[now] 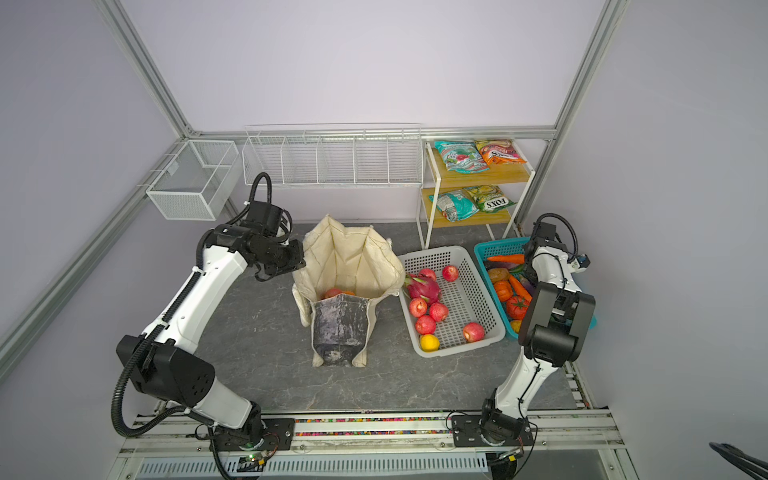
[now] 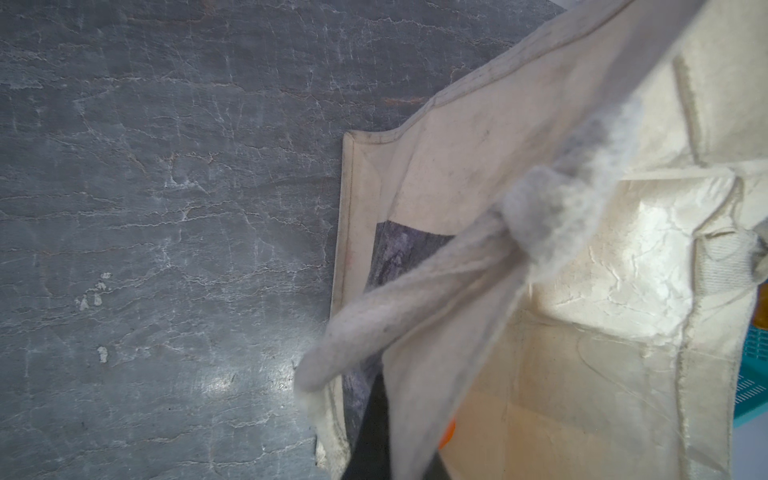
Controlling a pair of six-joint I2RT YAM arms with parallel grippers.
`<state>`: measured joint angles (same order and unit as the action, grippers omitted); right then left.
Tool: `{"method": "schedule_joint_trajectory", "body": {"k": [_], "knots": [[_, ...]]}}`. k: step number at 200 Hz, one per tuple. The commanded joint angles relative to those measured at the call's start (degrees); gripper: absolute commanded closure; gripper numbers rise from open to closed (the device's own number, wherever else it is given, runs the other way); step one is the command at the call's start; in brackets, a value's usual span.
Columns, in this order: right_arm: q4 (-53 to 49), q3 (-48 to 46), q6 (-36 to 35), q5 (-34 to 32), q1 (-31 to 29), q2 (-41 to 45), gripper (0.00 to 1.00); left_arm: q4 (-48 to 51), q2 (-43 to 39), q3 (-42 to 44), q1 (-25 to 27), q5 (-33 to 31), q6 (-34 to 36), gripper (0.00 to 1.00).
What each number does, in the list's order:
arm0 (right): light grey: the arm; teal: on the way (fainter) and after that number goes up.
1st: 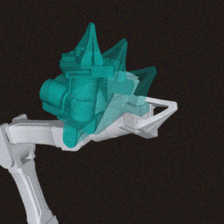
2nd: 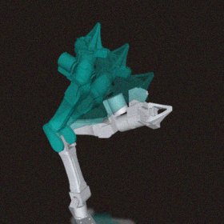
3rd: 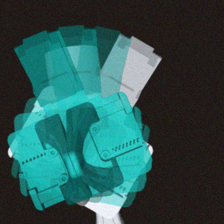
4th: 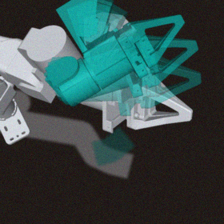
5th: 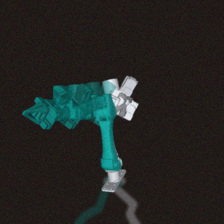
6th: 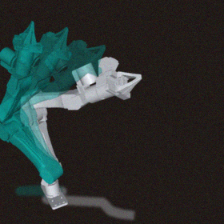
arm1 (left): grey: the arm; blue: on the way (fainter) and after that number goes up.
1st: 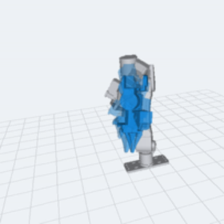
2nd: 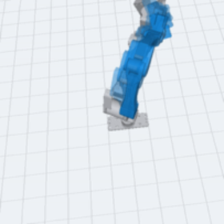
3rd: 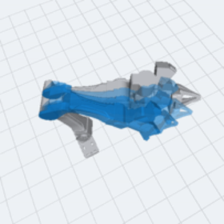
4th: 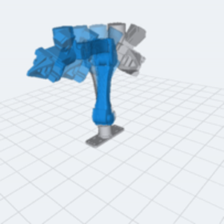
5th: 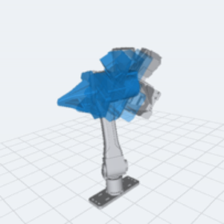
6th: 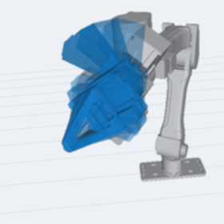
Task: Place the food into the grocery bag and tie it
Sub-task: 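Lower the right gripper toward the yellow potato in the teal basket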
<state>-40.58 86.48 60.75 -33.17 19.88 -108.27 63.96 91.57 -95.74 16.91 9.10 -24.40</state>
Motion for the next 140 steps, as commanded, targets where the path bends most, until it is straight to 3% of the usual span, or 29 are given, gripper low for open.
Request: {"method": "schedule_joint_trajectory", "body": {"k": [1, 140], "knots": [[-0.1, 1.7, -1.5, -0.7, 0.8, -0.8, 0.12, 0.0, 1.3, -3.3, 0.1, -1.0, -0.2, 1.0], [-1.8, -0.3, -0.5, 0.2, 3.1, -1.3, 0.12, 0.0, 2.7, -4.4, 0.1, -0.9, -1.1, 1.0]]}}
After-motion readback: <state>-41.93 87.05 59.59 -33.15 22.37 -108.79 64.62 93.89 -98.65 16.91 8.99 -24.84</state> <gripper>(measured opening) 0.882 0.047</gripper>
